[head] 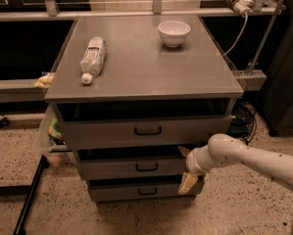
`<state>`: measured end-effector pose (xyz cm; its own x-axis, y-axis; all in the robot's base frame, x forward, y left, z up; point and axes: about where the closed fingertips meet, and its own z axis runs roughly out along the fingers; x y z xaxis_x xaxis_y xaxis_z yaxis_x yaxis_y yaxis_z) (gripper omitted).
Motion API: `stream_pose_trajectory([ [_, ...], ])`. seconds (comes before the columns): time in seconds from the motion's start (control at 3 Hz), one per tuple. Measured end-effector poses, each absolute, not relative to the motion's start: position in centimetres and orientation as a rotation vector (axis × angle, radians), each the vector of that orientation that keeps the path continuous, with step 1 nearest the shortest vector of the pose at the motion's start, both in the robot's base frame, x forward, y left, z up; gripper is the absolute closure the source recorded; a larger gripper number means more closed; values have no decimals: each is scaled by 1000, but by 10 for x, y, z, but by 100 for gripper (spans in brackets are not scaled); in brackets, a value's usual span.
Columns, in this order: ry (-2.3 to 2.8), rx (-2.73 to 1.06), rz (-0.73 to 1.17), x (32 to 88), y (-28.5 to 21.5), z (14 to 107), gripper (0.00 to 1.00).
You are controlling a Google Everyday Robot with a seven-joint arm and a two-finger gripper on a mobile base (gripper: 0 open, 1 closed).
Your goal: Open middle drawer
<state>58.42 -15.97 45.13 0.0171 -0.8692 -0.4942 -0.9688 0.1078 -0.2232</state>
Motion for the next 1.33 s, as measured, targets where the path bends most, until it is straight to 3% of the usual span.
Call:
stream_pose_trajectory([
  [1.33, 1976, -1783, 313, 590, -166, 425, 0],
])
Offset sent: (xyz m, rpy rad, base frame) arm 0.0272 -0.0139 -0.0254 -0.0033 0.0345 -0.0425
